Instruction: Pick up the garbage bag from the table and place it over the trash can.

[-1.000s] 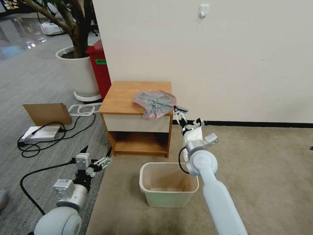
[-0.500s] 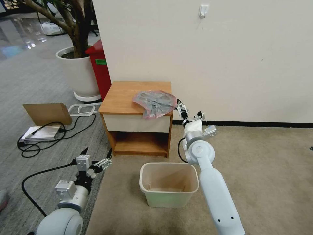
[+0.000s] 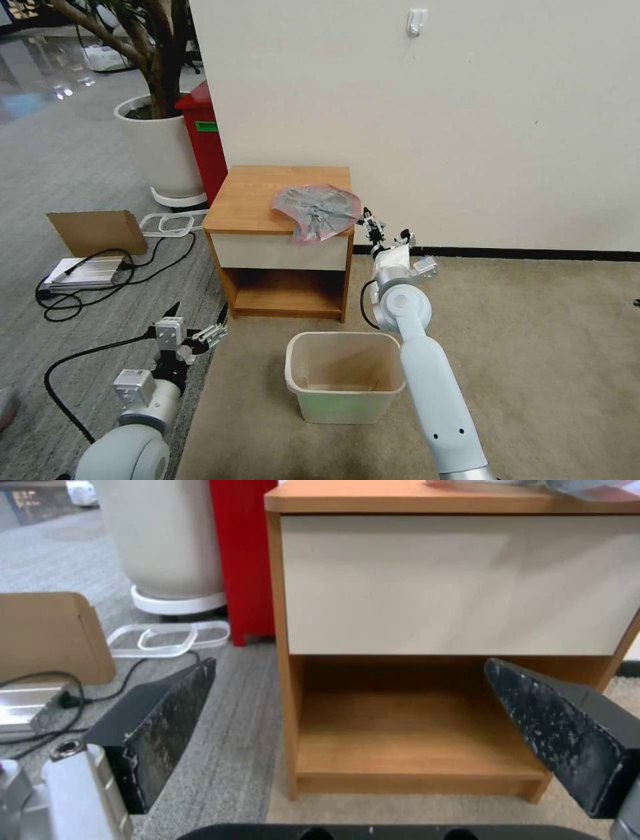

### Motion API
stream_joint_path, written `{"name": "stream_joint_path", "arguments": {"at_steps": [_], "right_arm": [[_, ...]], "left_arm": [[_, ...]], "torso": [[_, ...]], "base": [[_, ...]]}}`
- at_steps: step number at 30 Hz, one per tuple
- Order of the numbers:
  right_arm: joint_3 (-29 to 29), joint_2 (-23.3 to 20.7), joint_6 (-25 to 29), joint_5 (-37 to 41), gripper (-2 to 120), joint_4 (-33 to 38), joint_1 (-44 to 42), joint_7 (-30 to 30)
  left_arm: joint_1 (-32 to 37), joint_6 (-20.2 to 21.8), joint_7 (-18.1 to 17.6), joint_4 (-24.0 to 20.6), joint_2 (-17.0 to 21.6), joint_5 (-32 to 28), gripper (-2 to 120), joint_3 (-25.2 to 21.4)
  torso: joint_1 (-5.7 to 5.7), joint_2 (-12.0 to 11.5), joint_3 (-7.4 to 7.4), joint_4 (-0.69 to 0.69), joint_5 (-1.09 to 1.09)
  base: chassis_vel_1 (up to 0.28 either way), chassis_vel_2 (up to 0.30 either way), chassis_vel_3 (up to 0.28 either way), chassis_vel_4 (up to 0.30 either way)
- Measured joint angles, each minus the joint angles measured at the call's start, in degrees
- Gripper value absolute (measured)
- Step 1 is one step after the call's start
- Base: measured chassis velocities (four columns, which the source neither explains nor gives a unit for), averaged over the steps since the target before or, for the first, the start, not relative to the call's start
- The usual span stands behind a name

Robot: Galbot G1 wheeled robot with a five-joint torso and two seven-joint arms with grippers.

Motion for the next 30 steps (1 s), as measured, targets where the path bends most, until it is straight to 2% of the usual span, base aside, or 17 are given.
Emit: {"name": "stream_joint_path", "arguments": {"at_steps": [2,3,6,7,11,21,26,30], "right_arm": [[0.0,0.0,0.1,-0.1,30,0.0,0.0,-0.4],[0.0,0.0,0.1,-0.1,30,0.0,0.0,-0.4],[0.0,-0.1,0.2,-0.1,17,0.2,0.1,-0.5],[0.0,-0.1,0.2,-0.1,17,0.2,0.1,-0.5],[0.1,-0.2,0.3,-0.2,0,0.4,0.1,-0.7],[0.0,-0.1,0.4,-0.4,0,1.4,-0.4,-0.7],[-1.1,-0.8,0.3,-0.1,0,5.5,-2.5,1.0],[-3.2,-3.0,-0.9,-0.2,0,10.4,-6.1,2.3]], "left_arm": [[0.0,0.0,0.0,0.1,0.0,0.0,100,0.0],[0.0,0.0,0.0,0.1,0.0,0.0,100,0.0],[-0.1,-0.1,-0.1,0.2,-0.1,0.0,100,0.0],[-0.1,-0.1,-0.1,0.2,-0.1,0.0,100,0.0],[-0.2,-0.1,-0.1,0.3,-0.1,0.0,100,0.0],[-0.2,-0.3,-0.2,0.5,-0.2,0.1,100,0.1],[-0.4,-0.3,-0.2,0.6,-0.3,0.1,100,0.1],[-0.9,-0.3,-0.4,0.8,0.1,0.0,100,0.0]], "torso": [[0.00,0.0,0.00,0.00,0.00],[0.00,0.0,0.00,0.00,0.00],[0.00,0.0,0.00,0.00,0.00],[0.00,0.0,0.00,0.00,0.00],[0.00,0.0,0.00,0.00,0.00],[0.00,0.0,0.00,0.00,0.00],[0.00,0.0,0.00,0.00,0.00],[0.00,0.0,0.00,0.00,0.01]], "base": [[0.000,0.000,0.000,0.000],[0.000,0.000,0.000,0.000],[0.000,0.000,0.000,0.000],[0.000,0.000,0.000,0.000],[0.000,0.000,0.000,0.000],[0.000,0.000,0.000,0.000],[0.000,0.000,0.000,0.000],[0.000,0.000,0.000,0.000]]}}
